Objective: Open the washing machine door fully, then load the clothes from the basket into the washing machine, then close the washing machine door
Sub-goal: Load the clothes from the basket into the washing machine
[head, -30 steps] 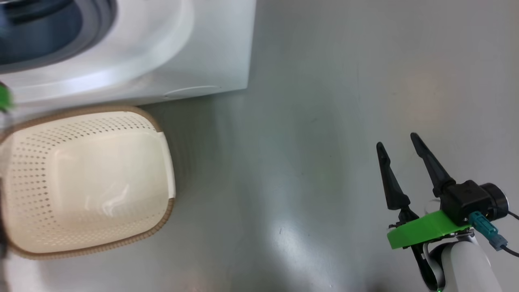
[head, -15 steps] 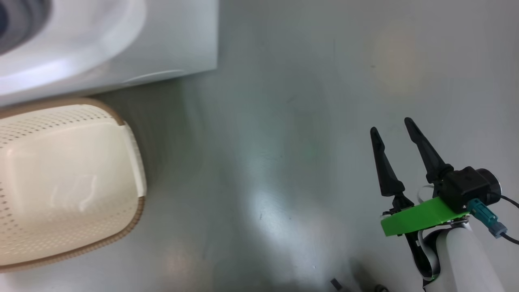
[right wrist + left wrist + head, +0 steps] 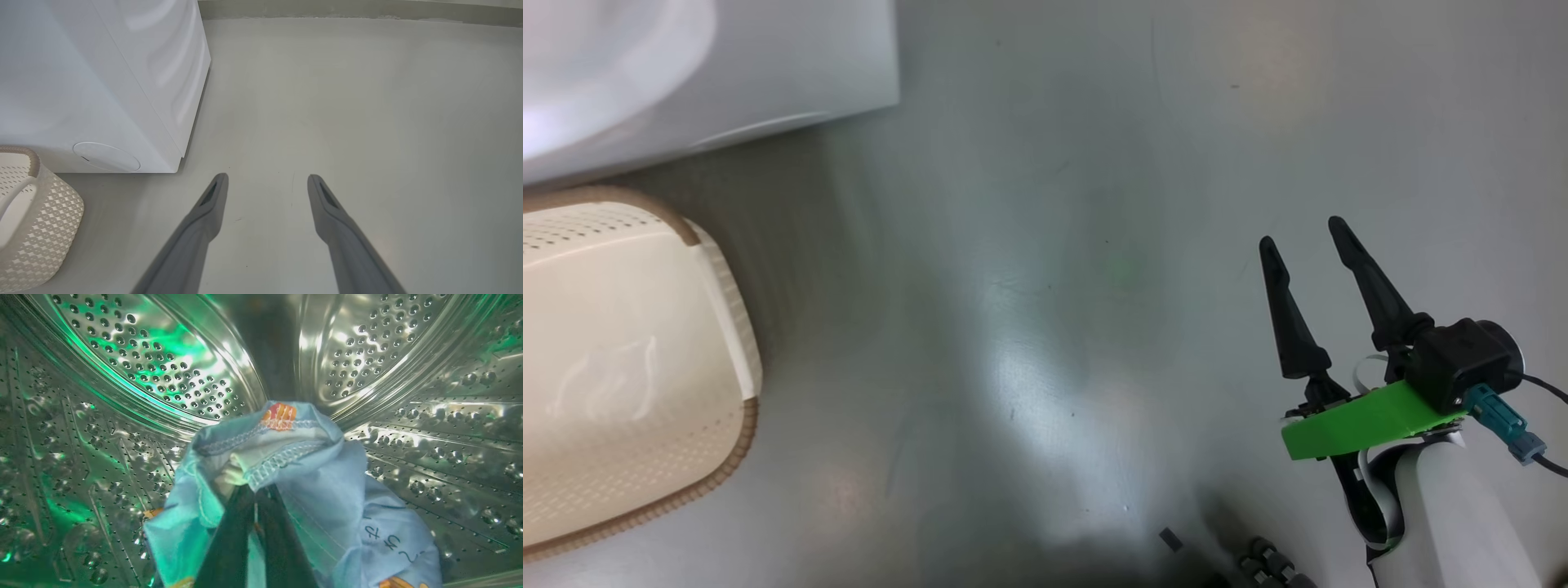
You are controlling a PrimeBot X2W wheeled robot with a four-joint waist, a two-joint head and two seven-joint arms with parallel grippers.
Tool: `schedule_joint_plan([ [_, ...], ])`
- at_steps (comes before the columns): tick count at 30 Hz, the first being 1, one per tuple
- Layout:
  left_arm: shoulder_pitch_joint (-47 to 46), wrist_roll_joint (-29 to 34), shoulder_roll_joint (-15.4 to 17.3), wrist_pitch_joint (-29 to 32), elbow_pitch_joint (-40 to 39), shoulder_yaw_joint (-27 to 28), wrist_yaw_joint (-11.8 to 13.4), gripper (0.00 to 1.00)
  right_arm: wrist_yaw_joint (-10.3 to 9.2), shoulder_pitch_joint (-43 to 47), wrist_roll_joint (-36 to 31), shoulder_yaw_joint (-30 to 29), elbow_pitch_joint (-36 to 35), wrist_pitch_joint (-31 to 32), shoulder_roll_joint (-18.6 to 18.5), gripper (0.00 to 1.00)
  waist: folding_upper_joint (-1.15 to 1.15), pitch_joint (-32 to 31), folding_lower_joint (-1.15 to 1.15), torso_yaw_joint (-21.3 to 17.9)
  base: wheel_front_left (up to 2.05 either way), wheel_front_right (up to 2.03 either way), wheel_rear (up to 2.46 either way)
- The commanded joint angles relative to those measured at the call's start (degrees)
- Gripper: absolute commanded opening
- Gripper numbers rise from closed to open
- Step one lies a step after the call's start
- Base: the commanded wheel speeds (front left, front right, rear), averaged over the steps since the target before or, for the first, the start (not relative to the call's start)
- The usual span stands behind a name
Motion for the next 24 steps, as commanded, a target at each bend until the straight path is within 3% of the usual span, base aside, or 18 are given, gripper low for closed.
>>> schedule_joint_plan([
  [1, -1.52, 1.07, 3.66, -0.35, 0.02, -0.18, -0.09, 0.0, 0.09, 0.74, 0.69, 1.36, -1.26, -0.66, 0.08, 1.0, 0.0, 0.76, 0.0, -0.7, 0.0, 0.0, 0.0],
  [14, -7.35, 2.9, 3.09, -2.88, 8.91, -3.55, -0.06, 0.0, 0.09, 0.34, 1.21, 1.57, -1.19, -0.66, 0.08, 1.0, 0.0, 1.42, 0.0, -1.2, 0.0, 0.0, 0.0],
  [15, -7.6, 2.9, 2.98, -3.34, 9.37, -3.67, -0.06, 0.18, 0.09, 0.28, 1.21, 1.57, -1.16, -0.66, 0.08, 1.0, 0.0, 1.36, 0.0, -1.13, 0.0, 0.0, 0.0],
  [16, -7.96, 3.02, 2.75, -4.29, 10.27, -4.04, -0.04, 1.0, 0.09, 0.16, 1.18, 1.57, -1.04, -0.66, 0.08, 1.0, 0.0, 1.19, 0.0, -0.95, 0.0, 0.0, 0.0],
  [24, -6.89, 2.31, 0.71, -9.16, 13.19, -5.48, -0.07, 1.0, 0.09, 0.96, 0.19, 0.96, -0.69, -0.66, 0.08, 1.0, 0.0, -1.43, 0.0, 1.01, 0.0, 0.0, 0.0],
])
